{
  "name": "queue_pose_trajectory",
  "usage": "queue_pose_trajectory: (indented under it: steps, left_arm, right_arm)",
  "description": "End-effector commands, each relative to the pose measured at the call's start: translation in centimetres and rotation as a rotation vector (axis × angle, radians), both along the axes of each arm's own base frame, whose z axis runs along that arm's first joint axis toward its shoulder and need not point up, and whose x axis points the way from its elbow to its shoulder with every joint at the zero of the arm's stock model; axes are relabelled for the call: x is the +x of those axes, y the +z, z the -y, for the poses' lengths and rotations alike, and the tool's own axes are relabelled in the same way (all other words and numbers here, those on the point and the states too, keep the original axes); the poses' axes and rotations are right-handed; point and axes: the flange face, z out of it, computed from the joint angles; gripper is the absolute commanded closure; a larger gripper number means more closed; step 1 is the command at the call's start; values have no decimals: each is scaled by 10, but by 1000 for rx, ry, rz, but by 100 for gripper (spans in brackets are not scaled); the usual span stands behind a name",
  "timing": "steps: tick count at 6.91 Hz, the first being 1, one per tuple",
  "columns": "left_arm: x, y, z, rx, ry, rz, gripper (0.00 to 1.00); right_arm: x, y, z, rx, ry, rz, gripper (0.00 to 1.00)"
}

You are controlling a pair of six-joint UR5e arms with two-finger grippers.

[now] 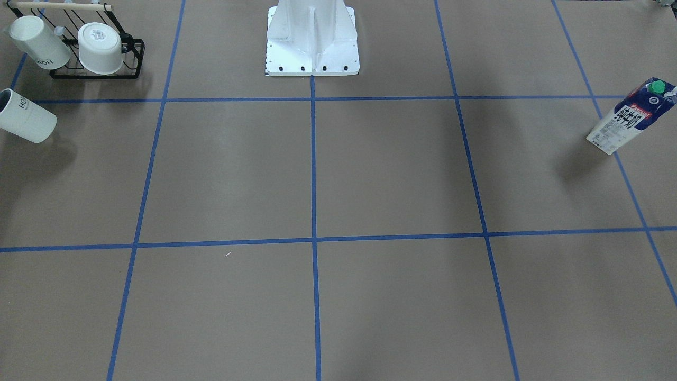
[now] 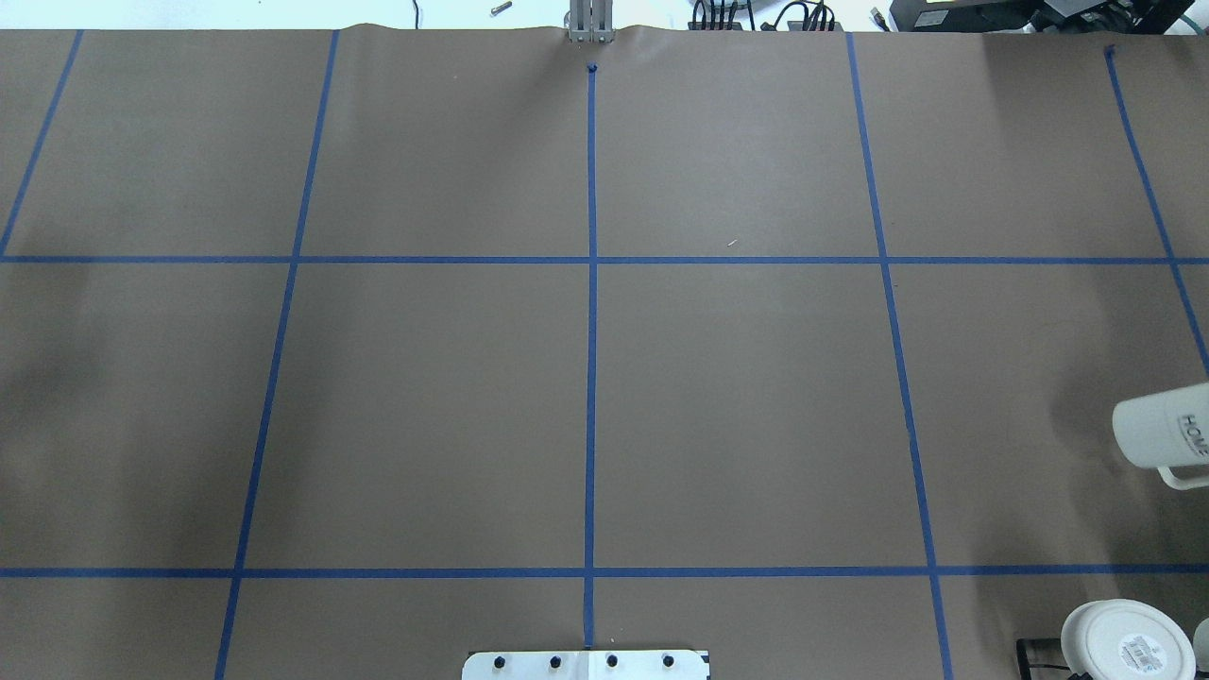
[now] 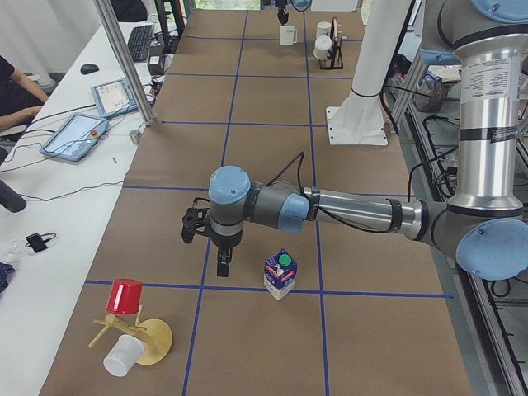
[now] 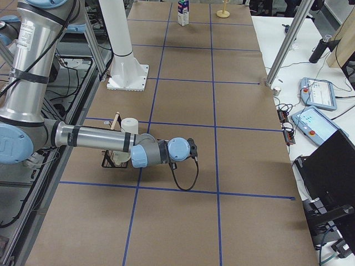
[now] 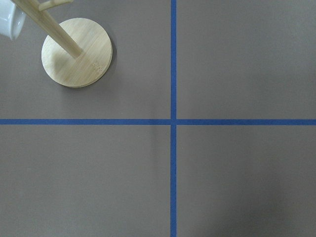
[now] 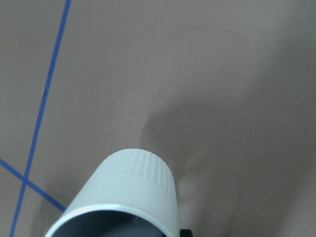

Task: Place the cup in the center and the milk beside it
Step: 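Lift the white mug with the right gripper off the table, then carry the white mug with the right gripper to the grid center and lower it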

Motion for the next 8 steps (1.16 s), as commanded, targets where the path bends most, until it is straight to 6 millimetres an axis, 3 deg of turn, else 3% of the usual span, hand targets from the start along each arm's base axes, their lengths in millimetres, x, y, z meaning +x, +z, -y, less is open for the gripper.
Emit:
queue_pose_trajectory:
  steps: [1, 2, 3, 4, 5, 7, 8]
  left_arm:
    - [0, 1, 0, -2, 1, -1, 2]
    - [0, 1, 1, -2, 1, -1, 2]
    - [0, 0, 1, -2, 0, -1, 2]
    - [2, 2, 0, -7, 3, -16, 2]
    - [2, 0, 1, -4, 5, -25, 2]
    - [2, 1, 1, -9, 5, -25, 2]
    - [2, 7, 3, -18, 6, -24, 2]
  right_arm:
    - [-5, -93, 99, -65, 114, -7, 100]
    - [-32, -159, 153, -79, 115, -55, 100]
    - [-85, -245, 199, -105, 121, -156, 100]
    - [-147, -306, 220, -129, 122, -228, 100]
    - [-188, -365, 253, -193, 165, -235, 100]
    - [-338, -413, 248, -240, 194, -339, 100]
    - [-390, -414, 242, -275, 213, -307, 100]
